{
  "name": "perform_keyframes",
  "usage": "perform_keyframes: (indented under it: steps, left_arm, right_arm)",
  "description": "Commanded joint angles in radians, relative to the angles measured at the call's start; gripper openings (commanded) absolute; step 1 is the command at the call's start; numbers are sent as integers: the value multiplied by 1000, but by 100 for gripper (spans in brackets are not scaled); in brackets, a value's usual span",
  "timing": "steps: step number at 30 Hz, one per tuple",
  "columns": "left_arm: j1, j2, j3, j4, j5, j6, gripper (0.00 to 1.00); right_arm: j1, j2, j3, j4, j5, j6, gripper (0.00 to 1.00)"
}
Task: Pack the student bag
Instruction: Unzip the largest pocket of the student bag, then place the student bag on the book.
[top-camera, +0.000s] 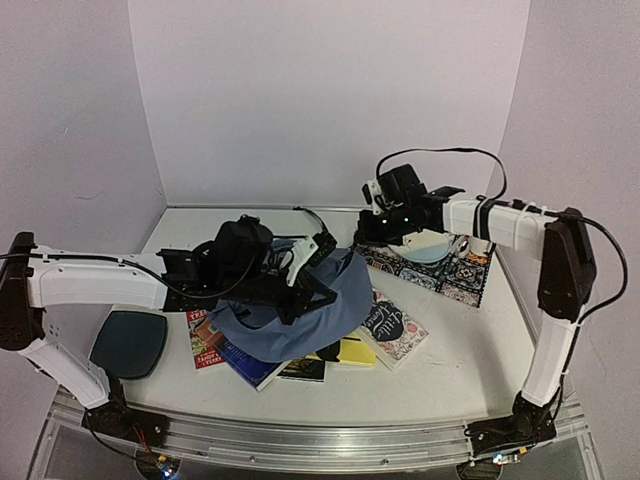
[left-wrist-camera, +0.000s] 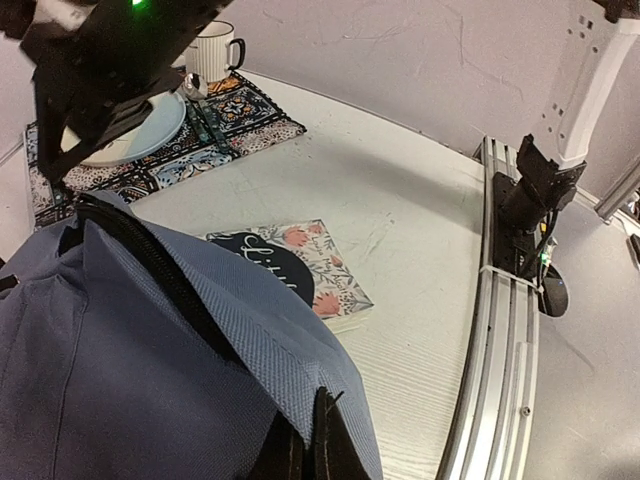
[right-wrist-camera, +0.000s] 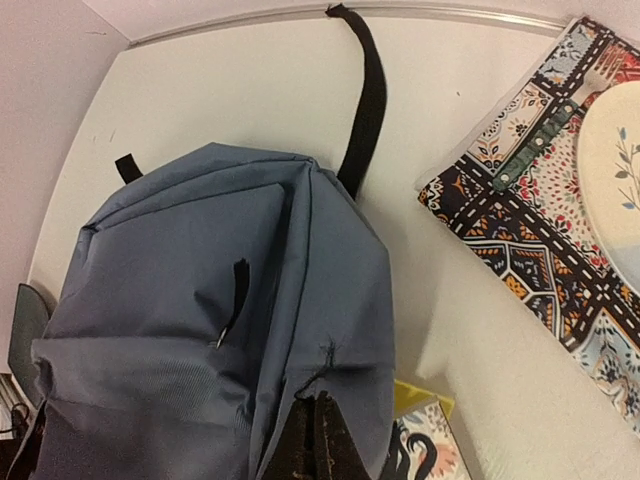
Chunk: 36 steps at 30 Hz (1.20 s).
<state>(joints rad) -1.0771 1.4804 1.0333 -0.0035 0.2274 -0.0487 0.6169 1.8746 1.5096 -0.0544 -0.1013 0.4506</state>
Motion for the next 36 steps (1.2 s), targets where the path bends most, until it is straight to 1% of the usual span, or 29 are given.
perform_keyframes:
  steps: [1, 4, 7, 10, 13, 15, 16, 18, 20, 22, 23, 25, 27, 28, 30, 33, 36]
  left_arm:
    - [-69, -70, -4, 12, 31, 33, 0]
    - [-86, -96, -17, 11, 3, 31, 0]
    - [-87, -94, -32, 10, -30, 28, 0]
    - [-87, -65, -32, 10, -66, 18, 0]
    - [-87, -27, -12, 10, -91, 11, 0]
    - [-87, -1, 3, 10, -135, 1, 0]
    - [-87, 16, 13, 10, -166, -6, 0]
    - [-87, 44, 33, 10, -207, -14, 0]
    - [-86, 65, 49, 15, -218, -20, 4]
    - [-87, 90, 65, 18, -212, -19, 10]
    - [-86, 99, 71, 19, -207, -20, 16]
    - [-86, 111, 81, 19, -195, -20, 27]
    - [-87, 113, 91, 19, -203, -24, 37]
    - [-86, 110, 94, 18, -214, -27, 44]
    - [-85, 102, 101, 16, -253, -35, 55]
    - [-82, 100, 126, -9, -294, -66, 67]
    - [-72, 123, 173, -57, -301, -100, 77]
  right_arm:
    - [-36, 137, 139, -14, 28, -31, 0]
    - [-42, 219, 212, -51, 20, -39, 0]
    - [-42, 265, 265, -77, -53, -38, 0]
    - [-42, 252, 277, -83, -130, -19, 0]
    - [-42, 215, 265, -84, -177, -3, 0]
    - [-42, 181, 258, -94, -195, 11, 8]
    - [-42, 159, 249, -101, -196, 19, 17]
    - [-42, 105, 222, -112, -187, 34, 29]
    - [-42, 53, 173, -123, -171, 53, 37]
    - [-42, -8, 120, -136, -151, 72, 44]
    - [-42, -42, 93, -144, -143, 84, 50]
    - [-42, -106, 23, -162, -126, 114, 55]
    - [-42, -171, -45, -171, -116, 147, 57]
    - [-42, -212, -80, -173, -118, 164, 58]
    - [-42, -264, -161, -175, -126, 199, 60]
    - [-40, -327, -253, -174, -148, 241, 60]
    - [-33, -364, -319, -165, -168, 272, 60]
